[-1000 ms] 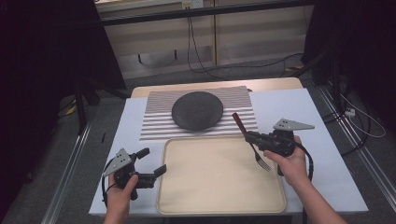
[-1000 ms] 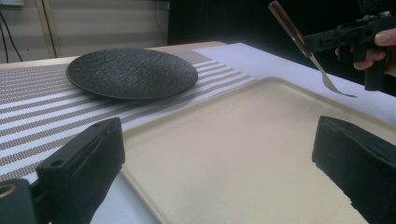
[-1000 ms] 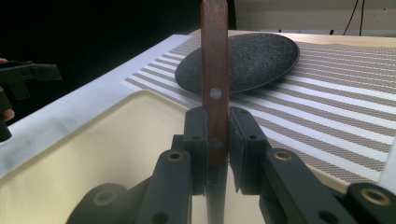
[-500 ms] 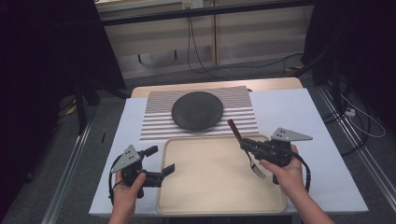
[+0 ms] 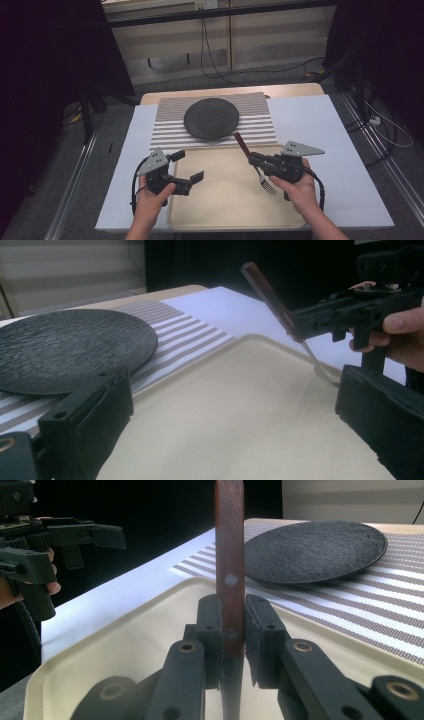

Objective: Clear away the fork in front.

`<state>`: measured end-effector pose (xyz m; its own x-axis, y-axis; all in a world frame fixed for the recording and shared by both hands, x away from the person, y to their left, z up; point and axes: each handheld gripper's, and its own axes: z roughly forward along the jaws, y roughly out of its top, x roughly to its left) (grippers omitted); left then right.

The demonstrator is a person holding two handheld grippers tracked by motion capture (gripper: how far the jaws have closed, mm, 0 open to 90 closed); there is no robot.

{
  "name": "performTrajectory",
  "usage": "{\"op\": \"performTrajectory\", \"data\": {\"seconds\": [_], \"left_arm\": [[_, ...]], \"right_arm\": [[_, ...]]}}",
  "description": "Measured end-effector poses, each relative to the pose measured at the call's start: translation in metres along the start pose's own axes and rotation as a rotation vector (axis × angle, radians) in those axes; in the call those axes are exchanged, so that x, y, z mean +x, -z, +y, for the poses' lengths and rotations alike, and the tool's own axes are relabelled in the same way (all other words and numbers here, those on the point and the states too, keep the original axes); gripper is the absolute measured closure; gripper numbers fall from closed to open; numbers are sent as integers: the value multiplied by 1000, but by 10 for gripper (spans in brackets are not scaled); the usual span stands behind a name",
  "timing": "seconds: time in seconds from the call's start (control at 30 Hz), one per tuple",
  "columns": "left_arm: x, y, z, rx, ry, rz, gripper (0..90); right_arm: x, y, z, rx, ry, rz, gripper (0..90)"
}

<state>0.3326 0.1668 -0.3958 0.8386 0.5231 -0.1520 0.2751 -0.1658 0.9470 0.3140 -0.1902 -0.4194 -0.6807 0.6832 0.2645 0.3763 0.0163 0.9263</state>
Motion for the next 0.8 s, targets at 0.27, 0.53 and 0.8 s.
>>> {"op": "performTrajectory", "data": {"seconds": [0.27,0.53,0.8], "left_arm": [[-6,-19,10,7,9,-19,34],[-11,-35,12,25,36,-35,113],[-17,-53,16,22,83,-48,196]], "right_arm": [[3,-3,-1,-4,2,4,784],[11,-10,-3,5,21,13,784],[16,-16,-4,16,32,24,784]]}}
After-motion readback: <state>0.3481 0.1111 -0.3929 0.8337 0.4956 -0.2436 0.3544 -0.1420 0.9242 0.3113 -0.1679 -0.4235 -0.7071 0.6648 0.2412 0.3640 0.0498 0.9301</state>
